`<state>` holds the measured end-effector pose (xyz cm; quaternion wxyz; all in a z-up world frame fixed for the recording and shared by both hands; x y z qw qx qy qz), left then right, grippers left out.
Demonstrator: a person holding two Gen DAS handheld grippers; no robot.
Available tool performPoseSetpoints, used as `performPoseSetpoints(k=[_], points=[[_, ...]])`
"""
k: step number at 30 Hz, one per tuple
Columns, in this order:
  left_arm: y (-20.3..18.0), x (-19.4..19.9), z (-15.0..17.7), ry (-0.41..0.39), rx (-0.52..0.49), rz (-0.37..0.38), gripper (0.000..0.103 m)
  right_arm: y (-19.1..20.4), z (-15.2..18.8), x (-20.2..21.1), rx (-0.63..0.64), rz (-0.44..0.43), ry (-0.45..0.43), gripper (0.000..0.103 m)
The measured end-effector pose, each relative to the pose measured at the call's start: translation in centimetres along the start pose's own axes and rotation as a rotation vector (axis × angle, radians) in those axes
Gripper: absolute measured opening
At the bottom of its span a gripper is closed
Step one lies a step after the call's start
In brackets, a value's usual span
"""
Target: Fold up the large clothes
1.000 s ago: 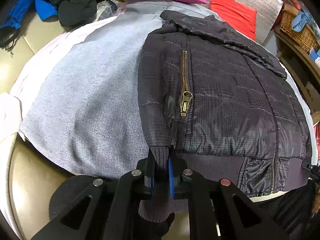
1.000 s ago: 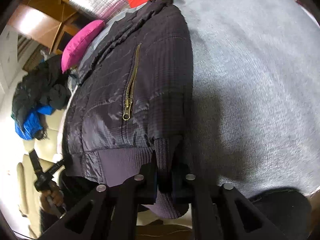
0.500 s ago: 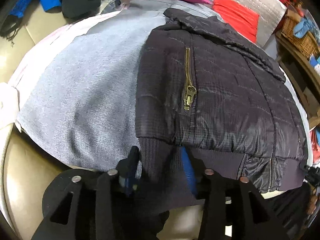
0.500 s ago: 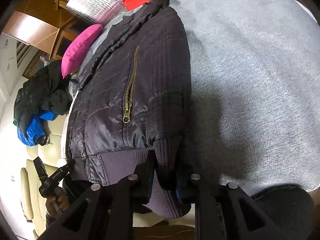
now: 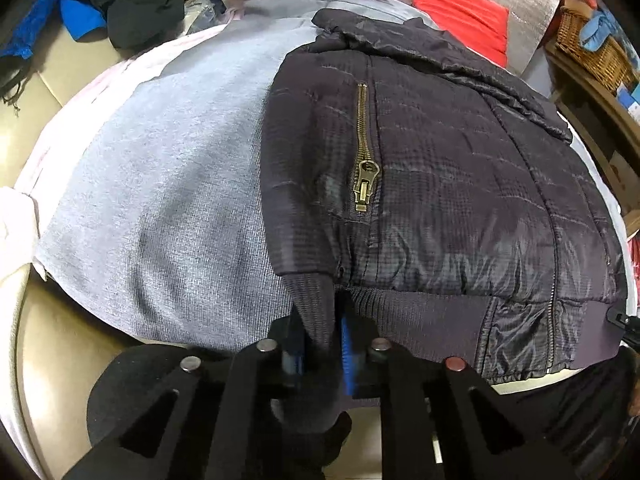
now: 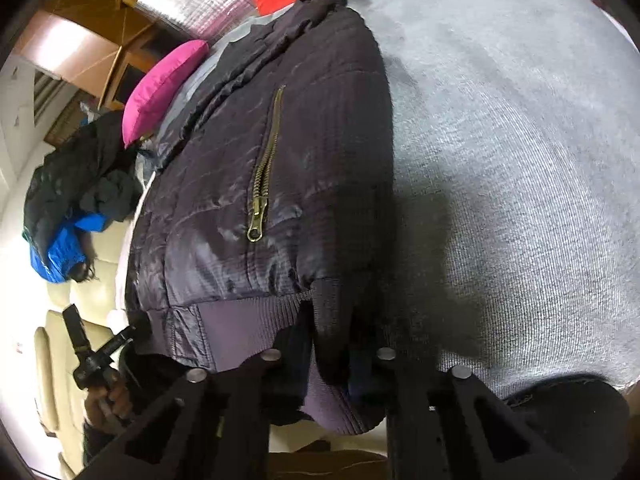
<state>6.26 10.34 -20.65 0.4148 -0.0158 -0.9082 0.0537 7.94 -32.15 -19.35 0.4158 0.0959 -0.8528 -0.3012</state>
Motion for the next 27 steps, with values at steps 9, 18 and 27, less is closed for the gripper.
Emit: performPoseSetpoints(k=[9,18,27], points=[[0.1,1.3,0.0,-0.024,-0.01,0.018,0.008,0.4,0.1,1.0,0.017,-0.02,-0.012,0.01],[1.2,3.7,-0.1,-0.045,0.007,0.056,0.008,0.8,0.1,2.0,0.025,-0.051,0.0,0.01],[1.3,3.5,-0.4,-0.04,0.009,0.055,0.008,0.1,-0.6,1.8,0.012,-0.082,0.01,0.01]])
Point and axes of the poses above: each gripper's, at about its wrist camera, not at the fingertips, and x roughly against the way its jaws point, y to its left, z to its underside, the point moved 4 cm from there along -x, roughly the way its jaws point, and after that the axes turned 12 degrees about -y, right-handed, at the moved point
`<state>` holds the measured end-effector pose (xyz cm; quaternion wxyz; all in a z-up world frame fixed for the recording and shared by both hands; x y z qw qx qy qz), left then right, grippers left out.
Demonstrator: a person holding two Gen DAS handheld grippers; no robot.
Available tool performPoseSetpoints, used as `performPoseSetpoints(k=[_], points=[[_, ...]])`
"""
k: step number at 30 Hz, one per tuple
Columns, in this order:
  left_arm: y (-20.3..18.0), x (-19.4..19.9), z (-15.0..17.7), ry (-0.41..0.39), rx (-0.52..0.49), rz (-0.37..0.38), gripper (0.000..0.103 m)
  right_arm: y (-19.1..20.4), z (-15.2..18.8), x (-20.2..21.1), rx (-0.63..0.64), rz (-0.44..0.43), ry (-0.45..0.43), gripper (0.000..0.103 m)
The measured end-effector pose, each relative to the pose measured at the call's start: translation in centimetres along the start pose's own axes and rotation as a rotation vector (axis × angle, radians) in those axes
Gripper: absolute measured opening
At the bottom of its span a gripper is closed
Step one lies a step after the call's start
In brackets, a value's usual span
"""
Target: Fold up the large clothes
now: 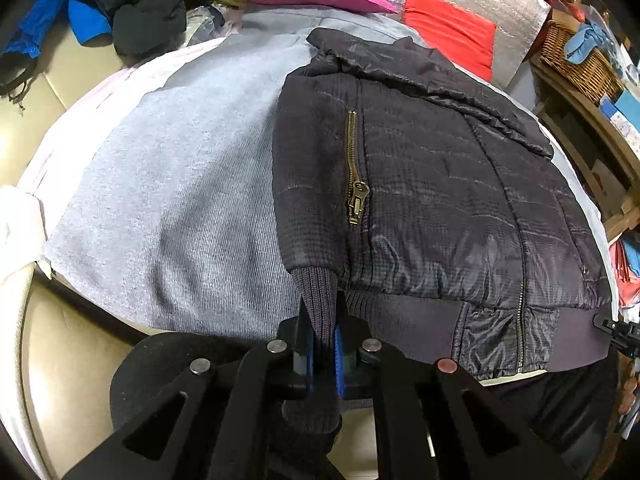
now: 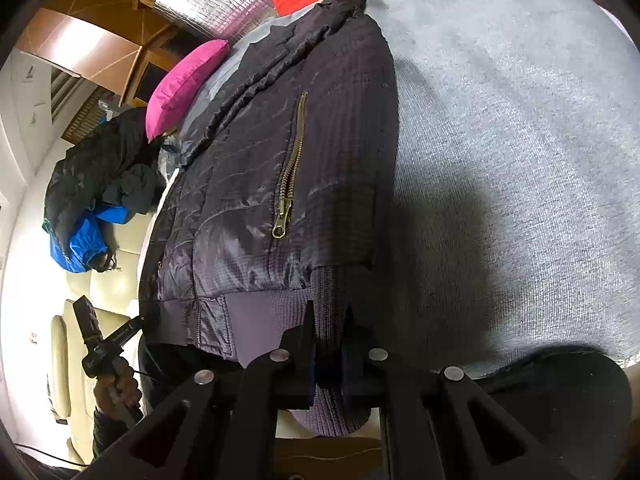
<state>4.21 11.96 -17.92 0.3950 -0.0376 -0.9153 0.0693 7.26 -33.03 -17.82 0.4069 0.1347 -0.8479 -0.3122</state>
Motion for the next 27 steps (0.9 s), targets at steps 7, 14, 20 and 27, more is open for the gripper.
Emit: performPoseSetpoints(k=[7,14,20,27], points=[[0.3,-0.7,0.4,0.018,0.013,0.0,0.008,0.1,0.3,-0.3,0.045,0.051,0.011,0.01],[0.0,-1.2,0.4,0.023,0.005,-0.016,0.008,0.3,0.5,-0.9,0.078,0.1,0.01,0.01],[0.1,-1.7,0.6,0.029,0.031,-0.014,0.01,-0.6,0.4,-1.0,0.016,0.06,0.009,0.013],[-0.1,-2.2,0.7,0.03,0.05,-0.011,0.029,-0.8,-0.2,0.0,0.009,0.061,-0.049,0.06]])
Point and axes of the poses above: each gripper's, at about its wrist camera, not at the fingertips, and x roughly against the way its jaws point, y to its left, z to its underside, the point moved 4 cm from there along -x, roughly the way its jaws point, and after that the axes turned 12 degrees about -y, right-handed, at the moved point
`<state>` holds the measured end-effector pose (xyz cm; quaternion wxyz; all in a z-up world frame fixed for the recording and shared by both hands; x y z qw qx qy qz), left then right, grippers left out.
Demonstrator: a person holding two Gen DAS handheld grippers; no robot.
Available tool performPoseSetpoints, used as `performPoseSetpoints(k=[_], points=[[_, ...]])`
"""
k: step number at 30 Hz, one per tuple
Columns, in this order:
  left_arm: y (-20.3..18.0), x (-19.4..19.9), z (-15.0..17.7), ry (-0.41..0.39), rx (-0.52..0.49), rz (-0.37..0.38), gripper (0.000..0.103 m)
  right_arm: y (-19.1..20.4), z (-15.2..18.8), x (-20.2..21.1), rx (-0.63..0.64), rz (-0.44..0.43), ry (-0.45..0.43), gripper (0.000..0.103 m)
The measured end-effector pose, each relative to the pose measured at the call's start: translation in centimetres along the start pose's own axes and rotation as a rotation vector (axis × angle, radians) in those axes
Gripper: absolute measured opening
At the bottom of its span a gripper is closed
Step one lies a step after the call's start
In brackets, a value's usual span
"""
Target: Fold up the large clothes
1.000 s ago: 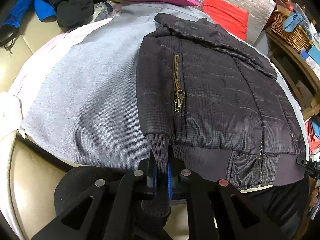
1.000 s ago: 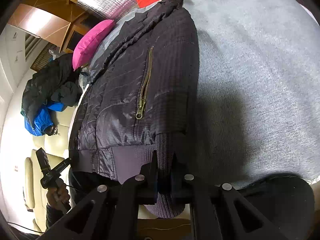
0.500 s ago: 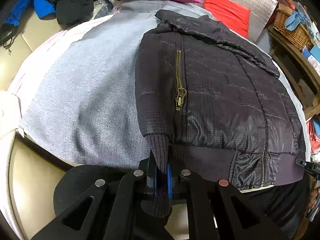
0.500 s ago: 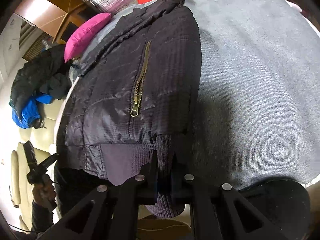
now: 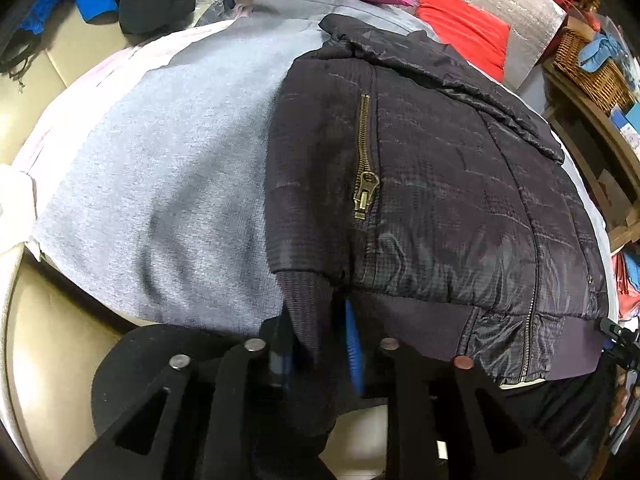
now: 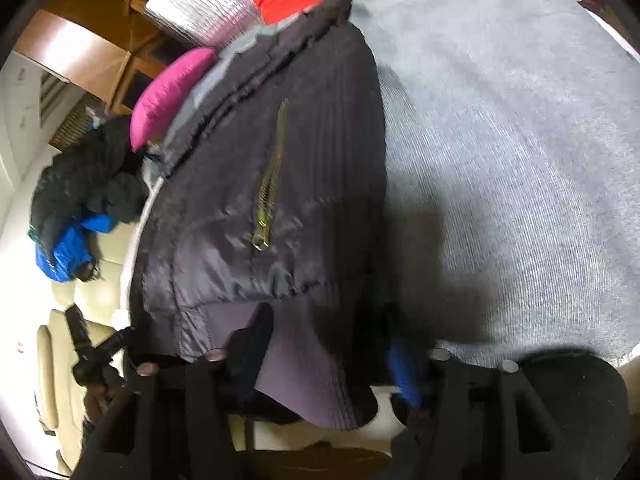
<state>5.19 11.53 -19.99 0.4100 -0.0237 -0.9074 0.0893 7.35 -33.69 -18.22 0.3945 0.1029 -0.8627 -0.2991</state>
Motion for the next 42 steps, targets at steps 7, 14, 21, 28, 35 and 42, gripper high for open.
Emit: performPoseSetpoints(k=[7,14,21,28,35,42], points=[[-1.4,-0.7,0.4,0.007,-0.079,-0.039,0.01,1.1,0.1,-1.8,0.029,0.006,0.054,0.021],[-0.7,1.2,-0.4,-0.015,-0.077,0.024,0.008,1.1,-0.3,-1.0,0.015,-0.03,0.056,0.011],[-0.8,3.1,-0.6,-0.051,-0.09,0.018,0.008,1.2,-0.2,0.0,0.005,-0.061,0.044,0.011],[-0.5,4.4,-1.2,-0.075,-0.091,0.034,0.008,1.4,-0.6,1.2,-0.015,-0.1,0.022,0.011],[-0.5,5.3,-2.1,-0.096,-0.071,0.064,0.008,2.1,-1.6,2.0,-0.045,-0.162,0.005,0.01],[0.6,5.6,-3.5,-0.102,0.029,0.151,0.008,2.1,-2.6,2.3,-0.114,-0.249,-0.011,0.01]])
Point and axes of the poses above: each gripper's, at about its wrist camera, not at the fingertips, and x roughly against the way its jaws point, y to its left, z to its underside, the point moved 4 cm from there along -x, roughly the way its jaws point, and after that the axes turned 12 degrees about -y, right-handed, at the moved point
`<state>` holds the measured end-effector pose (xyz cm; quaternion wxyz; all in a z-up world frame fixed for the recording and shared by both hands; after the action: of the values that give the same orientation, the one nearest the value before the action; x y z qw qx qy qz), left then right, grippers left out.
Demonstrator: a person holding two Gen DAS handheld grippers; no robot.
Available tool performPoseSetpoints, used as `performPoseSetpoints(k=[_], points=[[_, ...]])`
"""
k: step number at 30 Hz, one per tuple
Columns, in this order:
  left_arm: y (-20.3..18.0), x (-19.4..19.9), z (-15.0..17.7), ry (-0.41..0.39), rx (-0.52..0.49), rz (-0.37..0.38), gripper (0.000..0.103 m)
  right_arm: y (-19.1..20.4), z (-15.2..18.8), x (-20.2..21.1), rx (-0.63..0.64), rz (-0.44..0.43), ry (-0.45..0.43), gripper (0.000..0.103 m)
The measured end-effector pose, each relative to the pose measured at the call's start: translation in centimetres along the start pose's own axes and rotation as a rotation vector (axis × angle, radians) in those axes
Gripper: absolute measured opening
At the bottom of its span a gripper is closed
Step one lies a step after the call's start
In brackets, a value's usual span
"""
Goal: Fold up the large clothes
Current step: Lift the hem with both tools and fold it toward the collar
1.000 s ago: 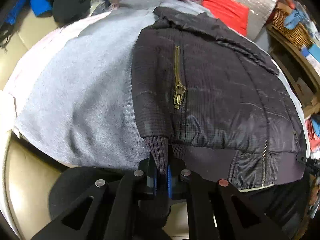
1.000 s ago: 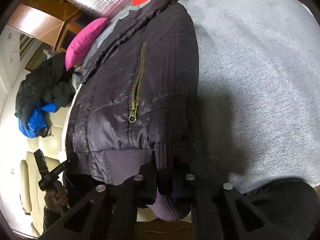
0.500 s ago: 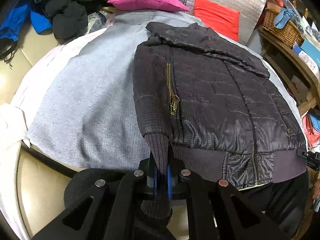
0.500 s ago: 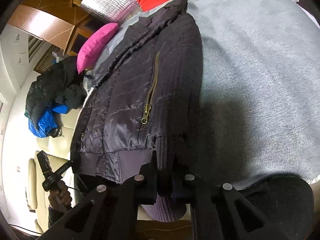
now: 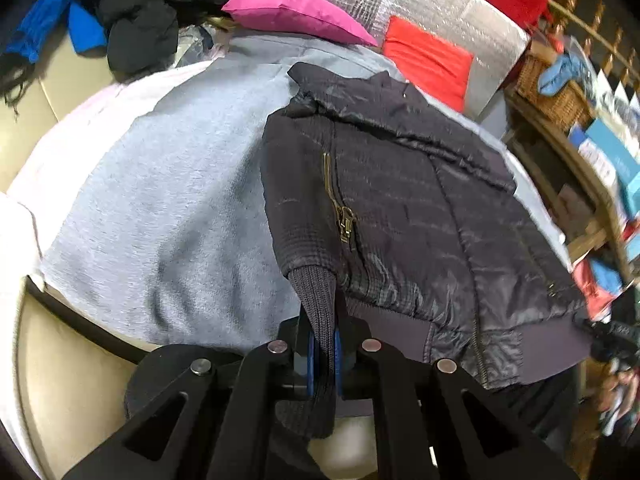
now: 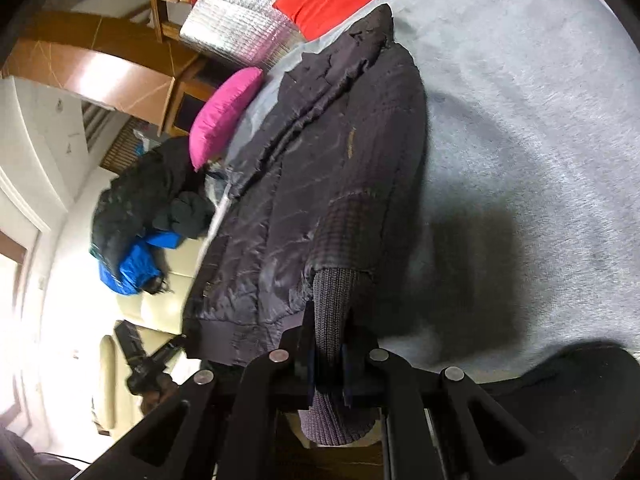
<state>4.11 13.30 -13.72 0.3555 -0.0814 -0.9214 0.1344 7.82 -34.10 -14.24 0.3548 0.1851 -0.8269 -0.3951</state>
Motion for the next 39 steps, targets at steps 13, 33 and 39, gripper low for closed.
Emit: performPoseSetpoints(k=[13,33,39], points=[[-2.3,0.9,-7.9,-0.135,0.043,0.112,0.008,1.9,-4.8,1.1,-0.106,-0.206,-0.165,0.009],[-4.1,-1.1,-18.5,-0.312,0.107,0.157,0.008,8.5,-14.8,0.6,-0.027,-0.298,-0.313,0.009],[-4.4,-2.3,-21.2,-0.349,0.114,0.148,0.008,9.9,-18.3,-0.7,-0.012,-0.303,-0.356,0.009]])
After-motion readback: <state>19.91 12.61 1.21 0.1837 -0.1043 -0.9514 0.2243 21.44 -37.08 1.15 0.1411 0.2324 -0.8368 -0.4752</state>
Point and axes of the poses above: each gripper's, at about its wrist camera, not at the fingertips, and x roughly against the way its jaws point, y to its left, z to its underside, the point moved 4 cm from there along -x, roughly the way its jaws point, and after that the axes turned 12 degrees about -y, right-handed, at the moved point
